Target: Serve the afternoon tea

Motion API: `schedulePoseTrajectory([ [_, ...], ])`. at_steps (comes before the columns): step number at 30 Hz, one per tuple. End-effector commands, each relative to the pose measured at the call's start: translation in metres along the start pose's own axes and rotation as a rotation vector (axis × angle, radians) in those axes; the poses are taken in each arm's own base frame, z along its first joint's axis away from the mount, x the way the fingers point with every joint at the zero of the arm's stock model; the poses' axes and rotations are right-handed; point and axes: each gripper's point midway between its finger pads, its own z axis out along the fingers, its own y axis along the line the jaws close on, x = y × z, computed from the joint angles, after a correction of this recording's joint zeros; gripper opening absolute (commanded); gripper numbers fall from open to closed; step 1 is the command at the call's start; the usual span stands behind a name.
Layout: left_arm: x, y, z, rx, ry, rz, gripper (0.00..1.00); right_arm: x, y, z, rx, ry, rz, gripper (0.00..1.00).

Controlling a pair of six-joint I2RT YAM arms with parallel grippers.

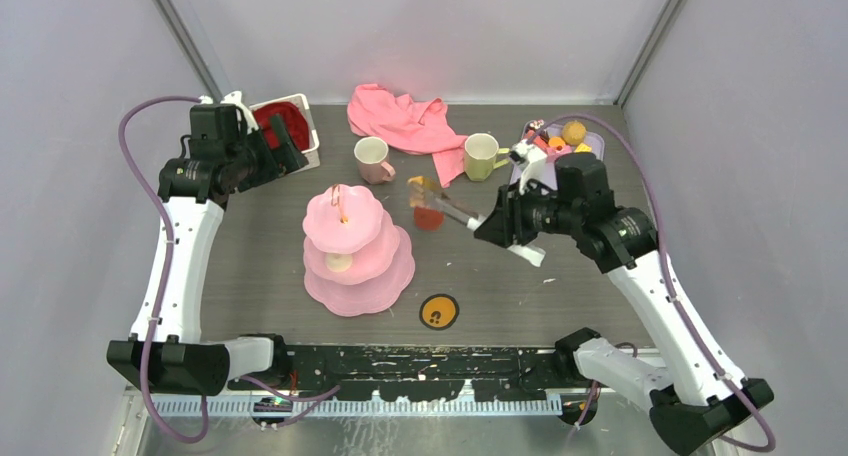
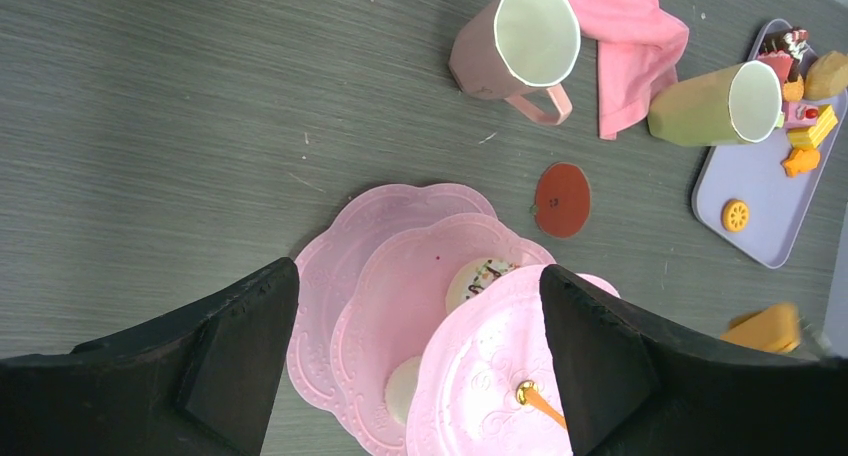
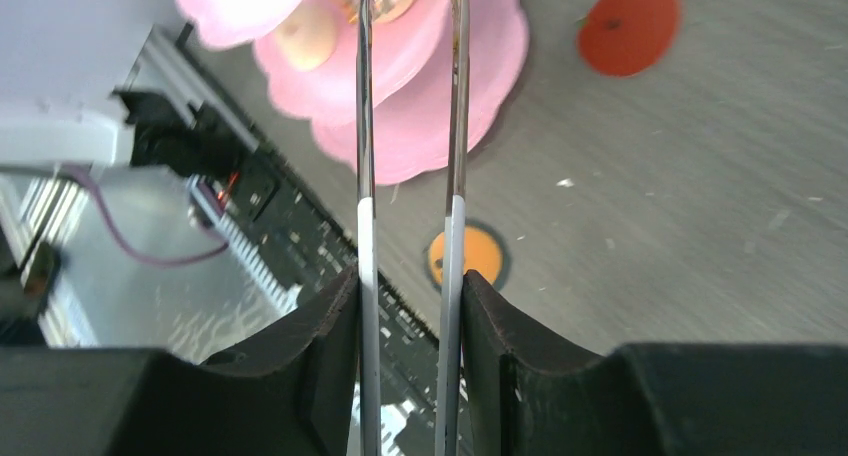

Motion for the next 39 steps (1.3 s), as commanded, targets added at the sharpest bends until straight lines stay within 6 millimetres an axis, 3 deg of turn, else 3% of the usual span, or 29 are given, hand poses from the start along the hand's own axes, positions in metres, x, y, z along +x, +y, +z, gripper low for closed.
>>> schedulePoseTrajectory([
  [1, -0.016, -0.008, -0.013, 0.026, -0.059, -0.003, 0.9, 0.004, 0.038, 0.006, -0.111, 0.038, -0.085, 0.13],
  [11, -0.013, -0.005, -0.014, 0.013, -0.052, -0.001, 0.9, 0.046, 0.06, 0.039, -0.176, 0.216, -0.133, 0.13],
  [28, -0.013, -0.006, -0.014, 0.017, -0.048, 0.0, 0.9, 0.048, 0.074, 0.069, -0.222, 0.222, -0.155, 0.17],
  [32, -0.013, -0.005, -0.016, 0.013, -0.052, 0.002, 0.9, 0.054, 0.071, 0.077, -0.208, 0.246, -0.159, 0.23],
  [39, -0.013, -0.005, -0.014, 0.014, -0.046, -0.003, 0.9, 0.058, 0.067, 0.082, -0.197, 0.261, -0.162, 0.44],
])
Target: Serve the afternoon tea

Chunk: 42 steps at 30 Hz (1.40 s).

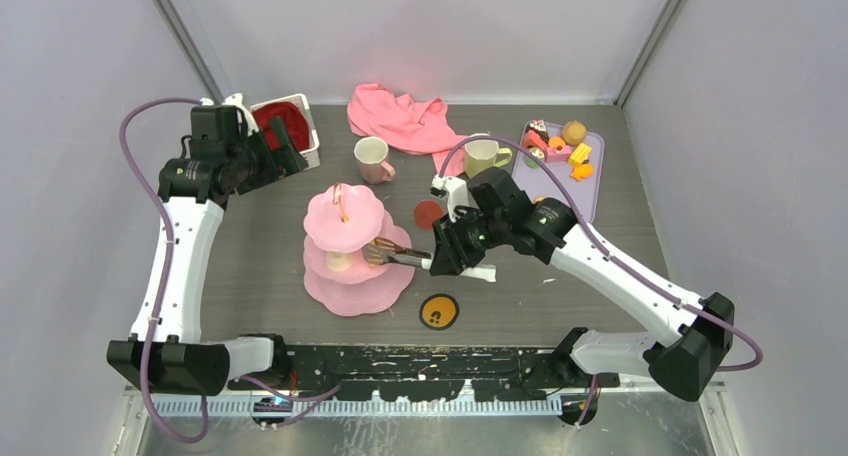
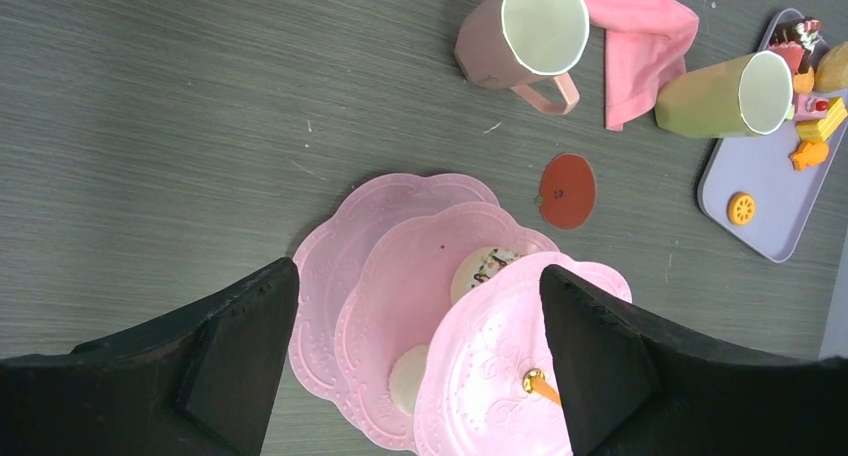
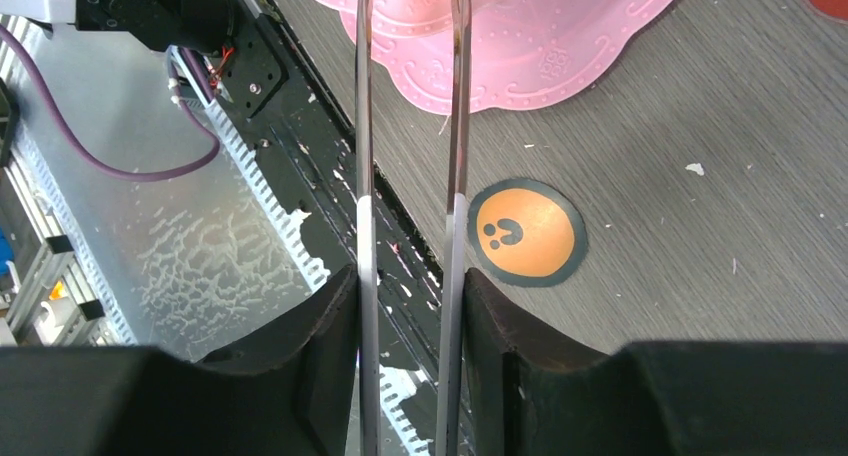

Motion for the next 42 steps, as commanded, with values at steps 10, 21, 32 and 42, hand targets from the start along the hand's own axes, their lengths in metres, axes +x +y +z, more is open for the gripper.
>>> schedulePoseTrajectory([
  [10, -0.019, -0.009, -0.013, 0.029, -0.067, -0.001, 0.9, -0.025, 0.007, -0.009, -0.002, -0.109, -0.058, 0.55],
  [21, -0.022, -0.011, -0.013, 0.036, -0.076, 0.004, 0.9, -0.036, -0.026, -0.07, 0.296, -0.23, -0.073, 0.32],
  [32, -0.022, -0.024, -0.005, 0.109, -0.068, -0.018, 0.89, -0.025, -0.081, -0.165, 0.77, -0.38, 0.083, 0.05],
  [42, -0.009, -0.024, -0.009, 0.131, -0.048, -0.017, 0.89, -0.04, -0.157, -0.175, 0.889, -0.458, 0.267, 0.03],
])
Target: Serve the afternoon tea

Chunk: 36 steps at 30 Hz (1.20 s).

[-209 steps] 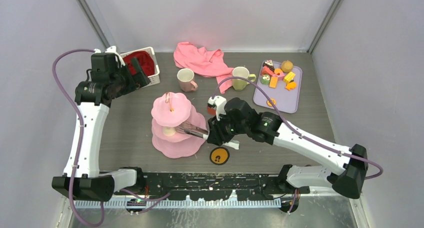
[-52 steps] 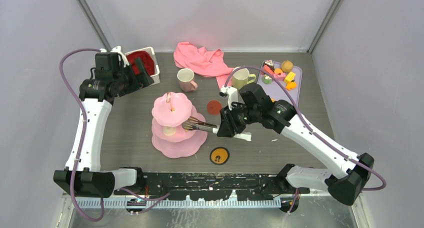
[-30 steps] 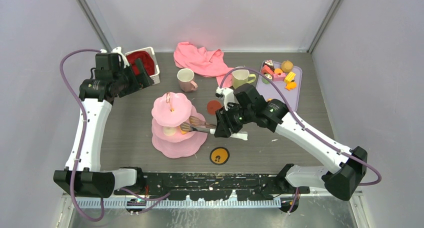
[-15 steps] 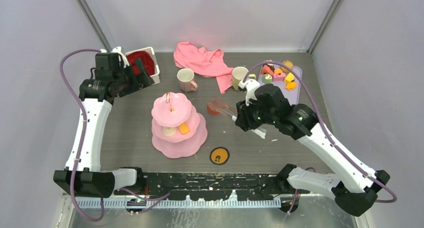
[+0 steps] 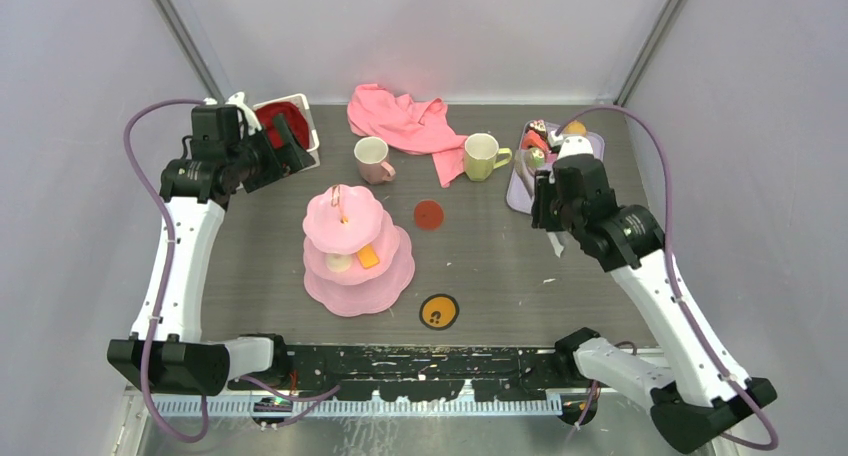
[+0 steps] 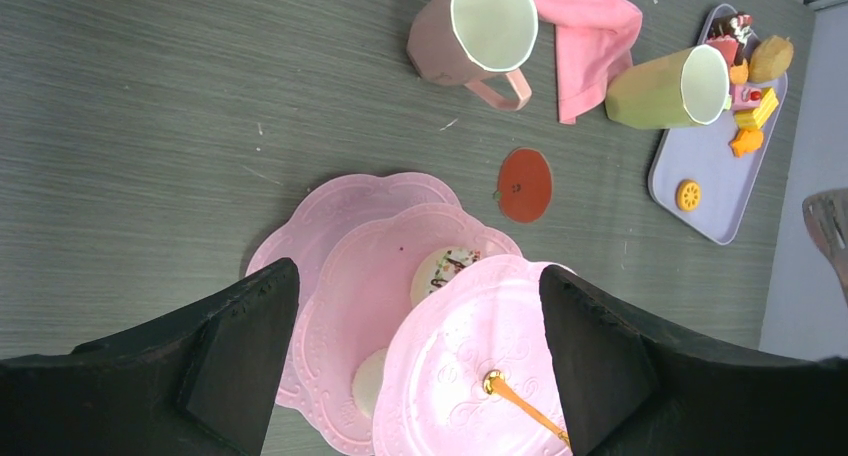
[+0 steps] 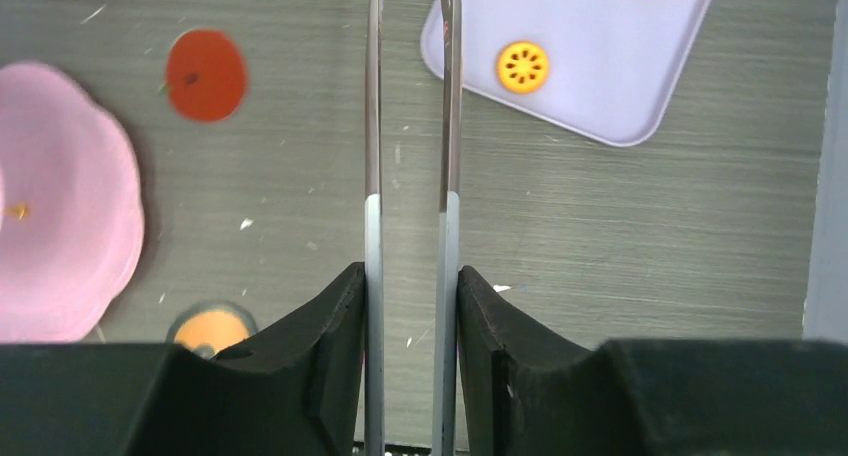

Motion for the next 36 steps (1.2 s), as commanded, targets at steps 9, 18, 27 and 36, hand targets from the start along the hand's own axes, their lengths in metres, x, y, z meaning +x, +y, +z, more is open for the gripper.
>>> schedulePoseTrajectory([
  [9, 0.0, -0.005, -0.011, 0.041, -0.039, 0.022, 0.89, -0.022, -0.066, 0.085, 0.081, -0.111, 0.298, 0.09],
  [18, 0.002, -0.004, -0.007, 0.044, -0.024, 0.026, 0.89, -0.027, -0.102, 0.129, 0.161, -0.112, 0.403, 0.3],
  [27, 0.003, -0.002, -0.004, 0.036, -0.018, 0.027, 0.89, -0.046, -0.113, 0.162, 0.141, -0.105, 0.463, 0.33],
  [36, 0.003, -0.001, -0.009, 0.027, -0.023, 0.031, 0.89, -0.065, -0.111, 0.2, 0.088, -0.124, 0.51, 0.14],
])
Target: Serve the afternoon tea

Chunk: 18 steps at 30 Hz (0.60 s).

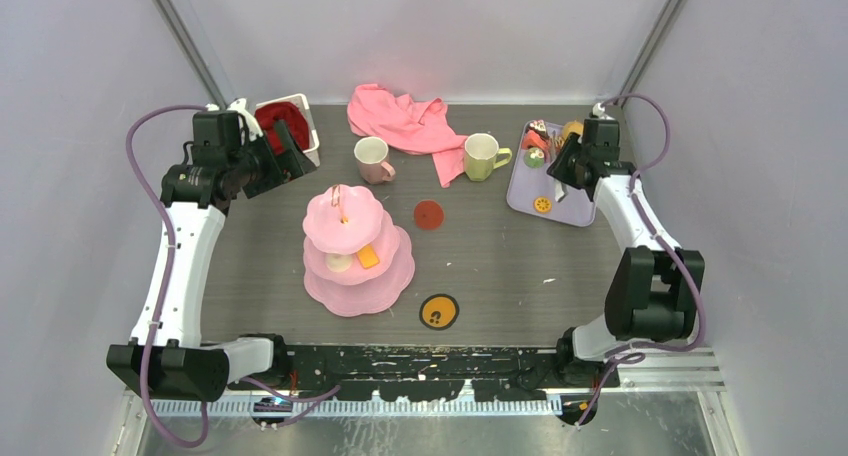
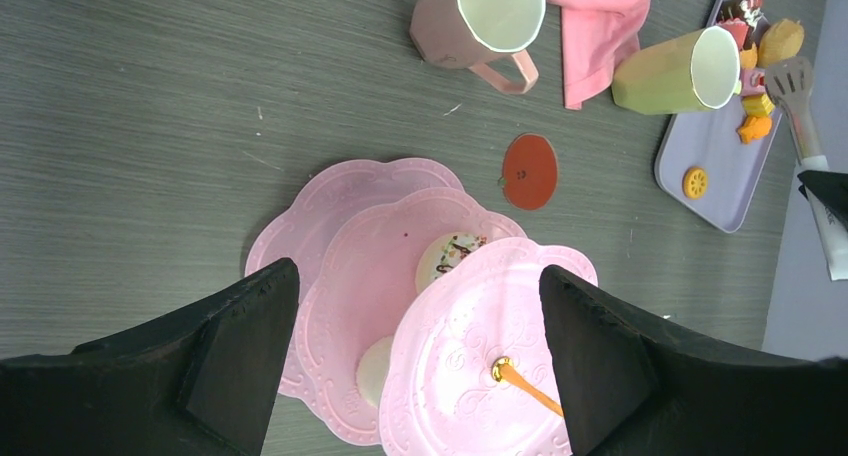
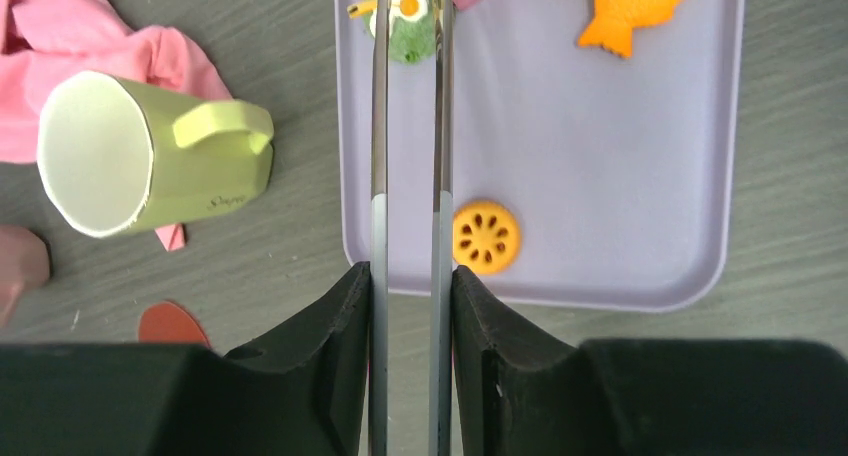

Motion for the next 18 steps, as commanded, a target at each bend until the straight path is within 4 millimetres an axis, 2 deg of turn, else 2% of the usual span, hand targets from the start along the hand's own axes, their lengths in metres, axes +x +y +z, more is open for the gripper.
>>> schedulePoseTrajectory([
  [1, -0.009, -0.005, -0.01, 0.023, -0.046, 0.031, 0.89, -0.05, 0.023, 0.008, -0.066, -0.145, 0.032, 0.12],
  [5, -0.009, -0.005, -0.012, 0.022, -0.05, 0.032, 0.89, -0.057, 0.017, 0.031, -0.019, -0.129, 0.023, 0.08],
  [10, -0.007, -0.005, -0.012, 0.026, -0.044, 0.032, 0.89, -0.043, 0.007, 0.044, 0.018, -0.082, 0.01, 0.07],
  [18, -0.005, -0.005, -0.011, 0.028, -0.037, 0.039, 0.89, -0.024, -0.021, 0.015, 0.101, -0.056, -0.033, 0.07],
])
